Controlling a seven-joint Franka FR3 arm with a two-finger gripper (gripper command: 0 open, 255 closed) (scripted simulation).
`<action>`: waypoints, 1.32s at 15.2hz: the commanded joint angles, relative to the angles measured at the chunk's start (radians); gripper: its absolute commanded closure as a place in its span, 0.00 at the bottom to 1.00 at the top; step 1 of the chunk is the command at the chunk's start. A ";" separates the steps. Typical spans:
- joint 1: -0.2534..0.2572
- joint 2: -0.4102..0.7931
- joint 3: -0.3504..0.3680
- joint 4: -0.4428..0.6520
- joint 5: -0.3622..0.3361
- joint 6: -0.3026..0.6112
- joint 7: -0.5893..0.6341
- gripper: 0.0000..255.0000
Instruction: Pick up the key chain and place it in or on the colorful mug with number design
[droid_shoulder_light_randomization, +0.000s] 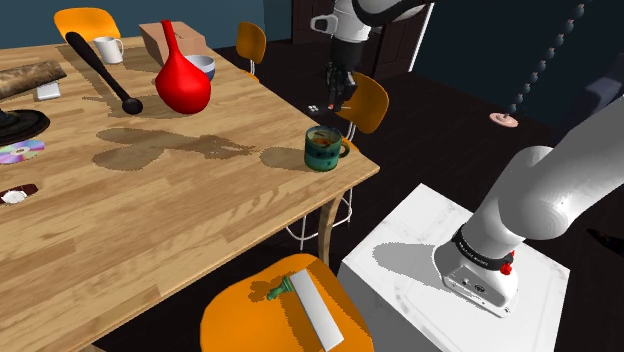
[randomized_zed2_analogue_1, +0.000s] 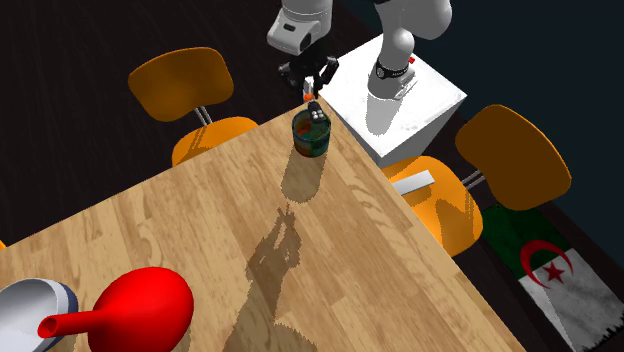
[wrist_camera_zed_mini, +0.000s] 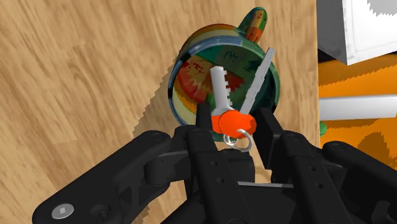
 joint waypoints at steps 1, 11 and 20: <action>-0.002 -0.007 -0.004 -0.029 0.000 0.021 -0.008 1.00; -0.001 0.025 -0.002 -0.134 0.003 0.159 -0.013 1.00; -0.001 0.040 -0.001 -0.164 0.004 0.203 -0.015 1.00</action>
